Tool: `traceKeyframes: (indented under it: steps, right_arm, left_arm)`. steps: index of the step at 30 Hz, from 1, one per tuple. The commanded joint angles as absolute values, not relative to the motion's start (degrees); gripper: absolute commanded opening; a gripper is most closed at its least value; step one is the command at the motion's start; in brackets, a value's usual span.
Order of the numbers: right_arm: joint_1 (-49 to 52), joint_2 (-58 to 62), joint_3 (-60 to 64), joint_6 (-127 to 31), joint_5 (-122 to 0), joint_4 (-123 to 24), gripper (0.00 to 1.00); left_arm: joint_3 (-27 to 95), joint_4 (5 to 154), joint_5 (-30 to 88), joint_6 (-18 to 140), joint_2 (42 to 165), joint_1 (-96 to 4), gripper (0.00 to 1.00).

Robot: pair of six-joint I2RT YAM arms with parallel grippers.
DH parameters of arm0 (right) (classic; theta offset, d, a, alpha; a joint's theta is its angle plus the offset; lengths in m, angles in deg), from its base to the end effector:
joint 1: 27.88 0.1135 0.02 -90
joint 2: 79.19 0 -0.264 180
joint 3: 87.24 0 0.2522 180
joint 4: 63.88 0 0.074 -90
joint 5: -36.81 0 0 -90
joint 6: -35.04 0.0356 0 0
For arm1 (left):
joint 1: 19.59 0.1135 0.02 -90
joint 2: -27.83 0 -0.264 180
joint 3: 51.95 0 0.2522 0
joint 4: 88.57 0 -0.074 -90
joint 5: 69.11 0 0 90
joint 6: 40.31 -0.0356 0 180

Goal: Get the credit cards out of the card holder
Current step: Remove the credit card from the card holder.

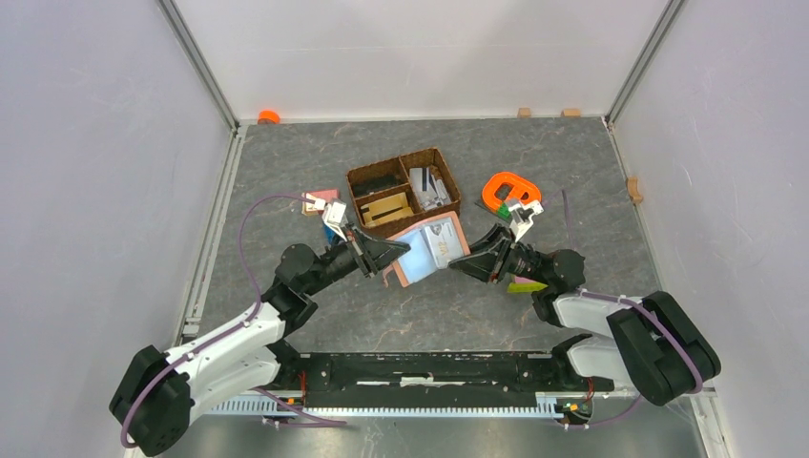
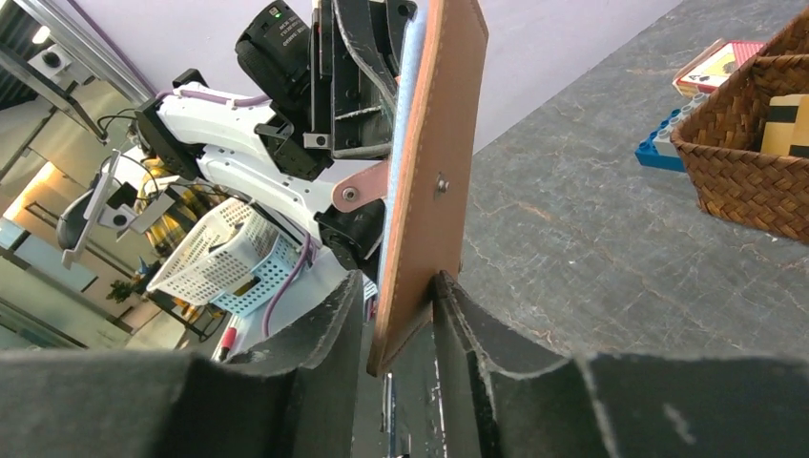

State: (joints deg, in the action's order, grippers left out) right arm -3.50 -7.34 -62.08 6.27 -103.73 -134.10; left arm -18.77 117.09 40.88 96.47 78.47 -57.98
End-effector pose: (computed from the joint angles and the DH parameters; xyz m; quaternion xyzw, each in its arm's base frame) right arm 0.1702 0.1073 0.2194 -0.1821 0.5831 0.6856 0.3960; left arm 0.1488 -0.1334 0.2573 0.0837 0.6527 -0.5874 0.4712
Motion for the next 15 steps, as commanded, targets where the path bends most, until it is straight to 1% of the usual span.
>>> traceKeyframes:
  steps: [1,3,5,8,12,15]
  right_arm:
    - [-3.18,-7.60,-60.50,4.94,-103.95,-145.00,0.46]
    - [-3.20,-8.15,-60.43,3.34,-103.37,-142.70,0.58]
    - [-3.14,-9.10,-60.50,1.55,-102.63,-139.48,0.62]
    - [-3.27,-11.64,-60.32,-2.58,-101.11,-133.30,0.62]
    - [-3.36,-17.00,-59.47,-10.67,-97.68,-119.54,0.60]
    - [-3.36,-20.23,-58.92,-15.95,-94.40,-110.95,0.51]
  left_arm:
    - [-17.54,119.33,40.79,93.98,78.38,-58.26,0.02]
    - [-17.53,119.33,41.09,93.78,78.21,-58.26,0.02]
    - [-17.37,119.38,41.77,93.67,78.28,-58.26,0.02]
    - [-16.39,119.27,44.42,93.16,79.09,-58.26,0.02]
    - [-15.52,118.64,45.88,92.93,80.41,-58.26,0.02]
    - [-15.43,118.67,46.02,92.93,80.53,-58.26,0.02]
